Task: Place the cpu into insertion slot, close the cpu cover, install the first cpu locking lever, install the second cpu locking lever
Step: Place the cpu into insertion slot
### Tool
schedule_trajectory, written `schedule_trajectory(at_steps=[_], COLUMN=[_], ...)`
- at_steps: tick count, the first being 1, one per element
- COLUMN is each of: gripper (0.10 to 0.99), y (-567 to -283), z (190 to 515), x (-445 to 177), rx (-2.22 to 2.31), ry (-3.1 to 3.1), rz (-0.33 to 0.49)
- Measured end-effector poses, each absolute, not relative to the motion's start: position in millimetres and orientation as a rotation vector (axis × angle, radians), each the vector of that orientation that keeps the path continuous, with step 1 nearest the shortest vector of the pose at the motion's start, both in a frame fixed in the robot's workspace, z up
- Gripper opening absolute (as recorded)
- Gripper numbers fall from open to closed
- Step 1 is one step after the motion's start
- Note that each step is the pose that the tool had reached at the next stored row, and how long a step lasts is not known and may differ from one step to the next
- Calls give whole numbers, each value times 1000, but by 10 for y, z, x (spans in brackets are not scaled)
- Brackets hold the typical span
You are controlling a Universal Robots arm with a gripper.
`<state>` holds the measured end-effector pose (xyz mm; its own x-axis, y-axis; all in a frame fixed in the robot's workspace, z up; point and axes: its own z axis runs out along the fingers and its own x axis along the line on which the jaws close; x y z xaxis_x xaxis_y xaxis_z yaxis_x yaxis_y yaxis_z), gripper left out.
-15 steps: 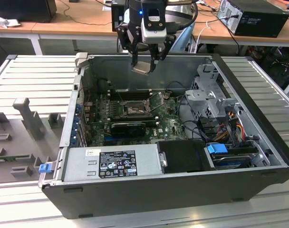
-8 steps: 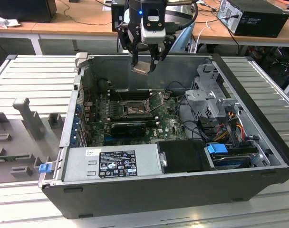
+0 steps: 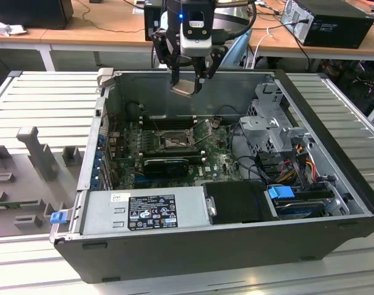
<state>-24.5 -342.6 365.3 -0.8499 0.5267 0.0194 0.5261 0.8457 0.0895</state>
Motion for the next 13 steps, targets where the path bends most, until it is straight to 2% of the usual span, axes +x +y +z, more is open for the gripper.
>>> schedule_trajectory(at_steps=[13], gripper=[525], y=[-3426], z=[3652], x=[-245], rx=[954], ry=[2981], rz=[143])
